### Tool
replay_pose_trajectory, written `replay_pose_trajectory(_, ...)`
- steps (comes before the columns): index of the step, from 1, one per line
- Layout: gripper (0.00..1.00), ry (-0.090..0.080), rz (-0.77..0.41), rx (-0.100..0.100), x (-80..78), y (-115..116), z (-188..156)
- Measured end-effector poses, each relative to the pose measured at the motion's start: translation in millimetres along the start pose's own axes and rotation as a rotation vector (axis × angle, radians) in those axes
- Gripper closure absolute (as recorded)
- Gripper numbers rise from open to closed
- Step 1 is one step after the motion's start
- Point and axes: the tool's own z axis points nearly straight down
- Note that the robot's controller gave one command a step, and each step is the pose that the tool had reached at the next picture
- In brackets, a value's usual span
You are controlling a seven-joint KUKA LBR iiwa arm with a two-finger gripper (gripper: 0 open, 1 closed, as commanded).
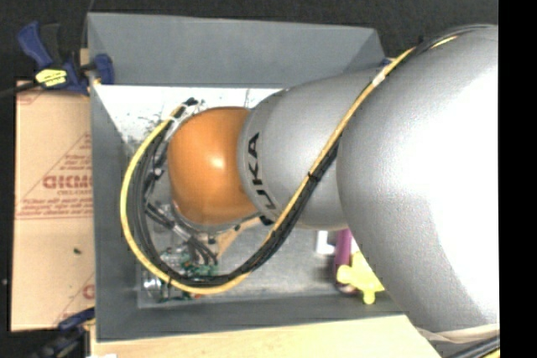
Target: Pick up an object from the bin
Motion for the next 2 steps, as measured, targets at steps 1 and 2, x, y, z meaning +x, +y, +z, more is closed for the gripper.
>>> replay_pose_trajectory(1, 0.0, -0.004, 0.004, -0.004, 5.1, 3, -71)
replay_pose_trajectory(2, 0.0, 0.004, -0.026, 0.002, 2.3, -5, -114)
